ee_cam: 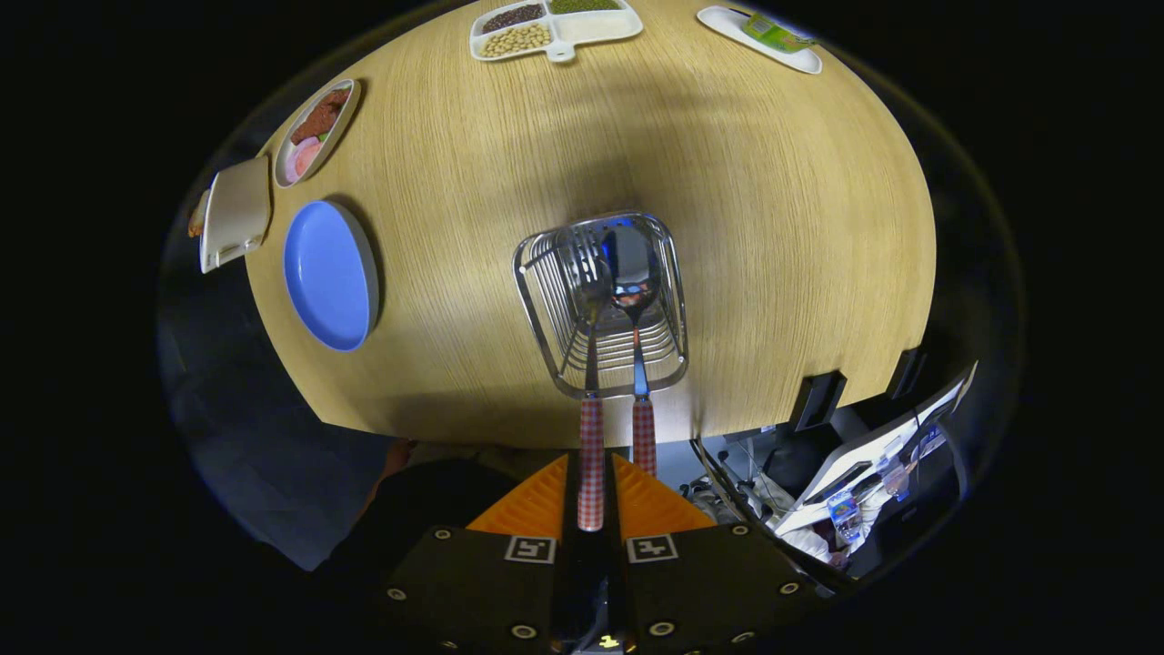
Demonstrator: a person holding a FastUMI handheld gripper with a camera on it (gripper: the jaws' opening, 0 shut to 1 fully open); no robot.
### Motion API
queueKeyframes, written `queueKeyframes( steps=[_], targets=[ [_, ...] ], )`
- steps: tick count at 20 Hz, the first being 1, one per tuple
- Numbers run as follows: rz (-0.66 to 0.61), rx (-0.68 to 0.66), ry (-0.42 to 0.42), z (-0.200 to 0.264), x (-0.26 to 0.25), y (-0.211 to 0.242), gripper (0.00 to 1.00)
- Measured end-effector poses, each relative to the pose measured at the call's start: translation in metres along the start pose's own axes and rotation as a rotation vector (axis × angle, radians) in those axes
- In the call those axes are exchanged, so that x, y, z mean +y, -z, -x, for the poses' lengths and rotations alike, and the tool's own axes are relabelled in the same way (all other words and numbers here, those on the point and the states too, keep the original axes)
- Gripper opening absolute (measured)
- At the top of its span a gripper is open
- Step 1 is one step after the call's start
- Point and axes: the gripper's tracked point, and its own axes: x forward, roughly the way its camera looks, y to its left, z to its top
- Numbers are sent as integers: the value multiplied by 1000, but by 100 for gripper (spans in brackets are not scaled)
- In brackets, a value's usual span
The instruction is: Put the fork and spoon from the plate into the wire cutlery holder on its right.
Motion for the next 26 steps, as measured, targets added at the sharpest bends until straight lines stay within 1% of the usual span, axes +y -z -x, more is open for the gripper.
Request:
queueKeyframes(
  steps=[4, 8, 10, 14, 16, 17, 18, 19, 20, 21, 24, 25, 26],
  targets=[
    [-27, -60, -28, 12, 2, -12, 19],
    [-58, -143, -64, 24, 2, -23, 21],
    [-57, -189, -73, 27, -1, -24, 24],
    [-55, -369, -137, 49, 10, -40, 33],
    [-43, -477, -162, 65, 16, -48, 40],
    [-39, -528, -175, 73, 19, -51, 49],
    [-39, -586, -187, 84, 22, -55, 54],
    [-35, -639, -192, 93, 22, -59, 62],
    [-30, -702, -189, 102, 20, -64, 66],
    [-25, -765, -180, 111, 17, -68, 73],
    [-18, -963, -171, 150, 11, -81, 78],
    [-19, -1019, -171, 161, 11, -82, 82],
    [-23, -1066, -154, 171, 7, -82, 82]
  ],
)
